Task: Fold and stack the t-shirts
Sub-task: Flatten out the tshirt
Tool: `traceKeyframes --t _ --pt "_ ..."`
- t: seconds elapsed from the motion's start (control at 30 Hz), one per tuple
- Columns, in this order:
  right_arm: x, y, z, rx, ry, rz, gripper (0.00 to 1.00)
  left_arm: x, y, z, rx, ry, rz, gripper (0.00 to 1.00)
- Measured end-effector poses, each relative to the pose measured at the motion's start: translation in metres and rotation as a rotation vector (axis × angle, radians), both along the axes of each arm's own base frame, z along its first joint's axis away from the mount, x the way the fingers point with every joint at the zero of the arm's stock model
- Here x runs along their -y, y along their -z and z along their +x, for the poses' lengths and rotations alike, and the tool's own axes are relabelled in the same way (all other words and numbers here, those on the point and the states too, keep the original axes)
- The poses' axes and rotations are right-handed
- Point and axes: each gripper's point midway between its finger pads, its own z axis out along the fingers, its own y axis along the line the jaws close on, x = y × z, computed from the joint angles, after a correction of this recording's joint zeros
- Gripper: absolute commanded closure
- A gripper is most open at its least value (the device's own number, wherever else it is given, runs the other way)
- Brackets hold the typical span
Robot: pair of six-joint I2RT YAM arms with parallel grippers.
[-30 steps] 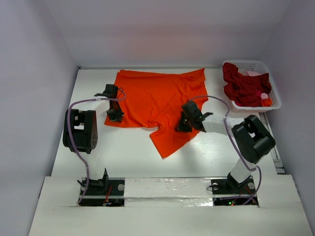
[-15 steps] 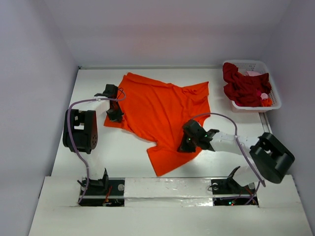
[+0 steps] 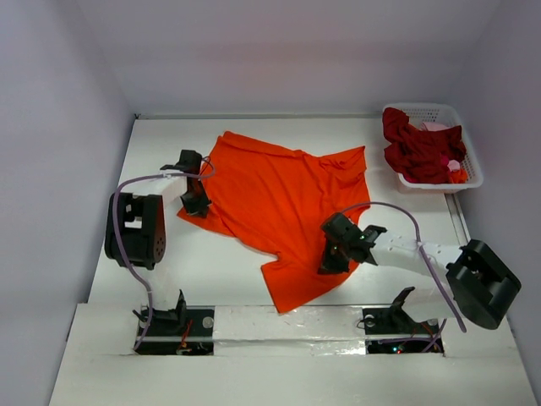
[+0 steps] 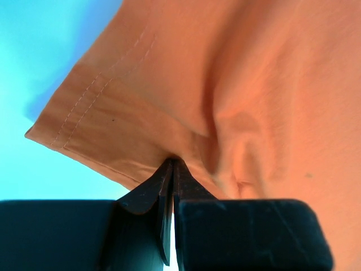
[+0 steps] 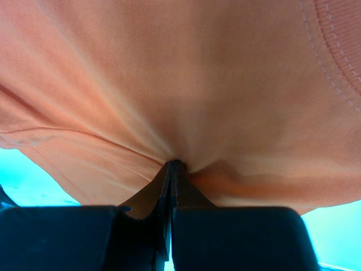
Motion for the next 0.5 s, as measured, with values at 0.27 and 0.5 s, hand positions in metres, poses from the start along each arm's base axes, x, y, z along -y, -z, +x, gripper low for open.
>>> traceKeyframes --t 0.27,0.5 --pt "0.002 0.0 -0.009 -0.023 -0.018 -0.012 1.0 -0.003 0.0 -0.028 -0.058 0.004 0.004 1.0" --pt "0.009 0.0 -0.015 -0.053 -0.037 -0.055 1.0 -0.002 -0.004 -0.065 -0.124 0.009 -0.019 1.0"
